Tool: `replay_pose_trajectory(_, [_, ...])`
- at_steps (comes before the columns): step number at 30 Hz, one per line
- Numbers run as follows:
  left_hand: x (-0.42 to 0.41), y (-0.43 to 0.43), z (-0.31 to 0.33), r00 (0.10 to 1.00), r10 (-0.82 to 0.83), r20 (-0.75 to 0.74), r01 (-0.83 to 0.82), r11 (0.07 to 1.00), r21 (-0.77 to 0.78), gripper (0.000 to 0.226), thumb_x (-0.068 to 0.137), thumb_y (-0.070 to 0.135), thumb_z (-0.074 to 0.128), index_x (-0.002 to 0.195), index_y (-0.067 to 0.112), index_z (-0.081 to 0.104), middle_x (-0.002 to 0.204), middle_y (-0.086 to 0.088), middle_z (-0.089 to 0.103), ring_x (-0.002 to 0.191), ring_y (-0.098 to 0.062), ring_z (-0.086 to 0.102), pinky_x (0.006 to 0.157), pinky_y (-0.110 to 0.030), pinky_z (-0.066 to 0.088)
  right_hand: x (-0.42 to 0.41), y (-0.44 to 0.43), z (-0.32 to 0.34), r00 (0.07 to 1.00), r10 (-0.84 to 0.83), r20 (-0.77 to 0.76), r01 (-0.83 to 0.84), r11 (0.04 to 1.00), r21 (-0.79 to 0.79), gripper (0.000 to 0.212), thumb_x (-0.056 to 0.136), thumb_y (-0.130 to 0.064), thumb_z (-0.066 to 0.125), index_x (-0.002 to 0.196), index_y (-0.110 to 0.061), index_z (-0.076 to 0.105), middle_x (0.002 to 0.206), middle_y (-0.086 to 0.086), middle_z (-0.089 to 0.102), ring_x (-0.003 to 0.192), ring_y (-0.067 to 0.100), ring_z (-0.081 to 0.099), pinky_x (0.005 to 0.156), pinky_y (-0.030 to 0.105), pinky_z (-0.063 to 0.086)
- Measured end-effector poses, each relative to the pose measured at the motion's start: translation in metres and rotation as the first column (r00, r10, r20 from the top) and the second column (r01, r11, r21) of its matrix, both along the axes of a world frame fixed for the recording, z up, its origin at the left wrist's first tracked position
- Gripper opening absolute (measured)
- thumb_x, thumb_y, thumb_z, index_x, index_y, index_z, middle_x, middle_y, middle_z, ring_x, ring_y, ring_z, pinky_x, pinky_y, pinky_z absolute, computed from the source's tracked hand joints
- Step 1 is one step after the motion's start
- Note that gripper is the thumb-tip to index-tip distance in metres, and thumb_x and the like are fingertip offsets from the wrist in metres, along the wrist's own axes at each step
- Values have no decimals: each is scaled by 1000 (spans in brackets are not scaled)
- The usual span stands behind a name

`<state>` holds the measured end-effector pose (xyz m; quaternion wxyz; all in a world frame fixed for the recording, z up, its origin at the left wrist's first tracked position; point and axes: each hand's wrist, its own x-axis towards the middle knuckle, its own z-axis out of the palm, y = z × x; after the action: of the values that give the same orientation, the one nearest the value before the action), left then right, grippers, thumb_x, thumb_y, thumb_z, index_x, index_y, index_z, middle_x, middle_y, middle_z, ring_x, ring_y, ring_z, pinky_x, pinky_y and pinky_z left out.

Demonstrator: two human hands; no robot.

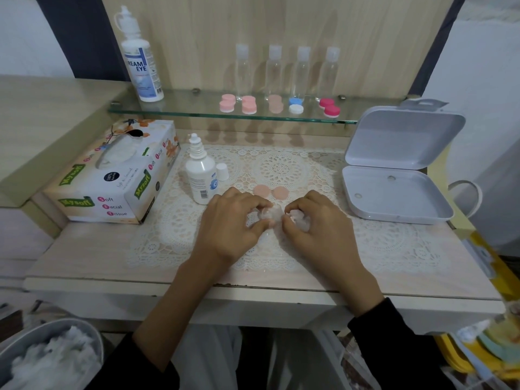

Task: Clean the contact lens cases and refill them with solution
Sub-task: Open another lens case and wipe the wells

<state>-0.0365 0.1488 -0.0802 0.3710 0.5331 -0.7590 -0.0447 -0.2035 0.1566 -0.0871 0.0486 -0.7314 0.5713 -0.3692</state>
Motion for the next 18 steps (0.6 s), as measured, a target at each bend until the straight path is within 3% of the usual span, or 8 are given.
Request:
replay_pose_trajectory(6, [1, -1, -3, 997, 0, 73, 2, 999, -34, 30, 76, 36, 76, 103, 25, 71, 92, 12, 69, 90, -12, 56, 76, -28, 36, -1, -2, -2, 996, 26, -85, -27, 1000, -15, 7, 82, -18, 62, 85, -21, 67, 84, -10, 52, 78, 10, 52, 57, 35, 47])
replay_pose_trajectory(10, [1, 2, -1, 996, -5, 89, 15, 993, -113, 29, 76, 34, 75, 103, 25, 71, 84, 15, 64, 80, 0, 44, 69, -28, 36, -3, -2, -2, 995, 38, -94, -41, 999, -35, 6, 80, -15, 66, 84, -19, 65, 83, -8, 55, 77, 13, 51, 55, 35, 45])
replay_pose_trajectory(15, [4, 0, 1, 998, -62, 20, 63, 995, -83, 18, 88, 38, 59, 89, 24, 70, 83, 23, 58, 83, -3, 48, 72, -27, 39, -5, -5, -2, 996, 87, 21, -86, 996, -31, 6, 85, -18, 62, 90, -20, 62, 87, -12, 52, 75, 10, 48, 55, 31, 40])
replay_pose_trajectory(18, [5, 0, 0, 996, -71, -47, 71, 997, -3, 20, 91, 41, 56, 92, 25, 68, 80, 21, 53, 80, -3, 49, 71, -23, 38, -7, -5, 0, 959, 134, 250, -132, 991, -27, 12, 85, -27, 60, 93, -19, 66, 92, -9, 59, 83, 10, 55, 68, 32, 45])
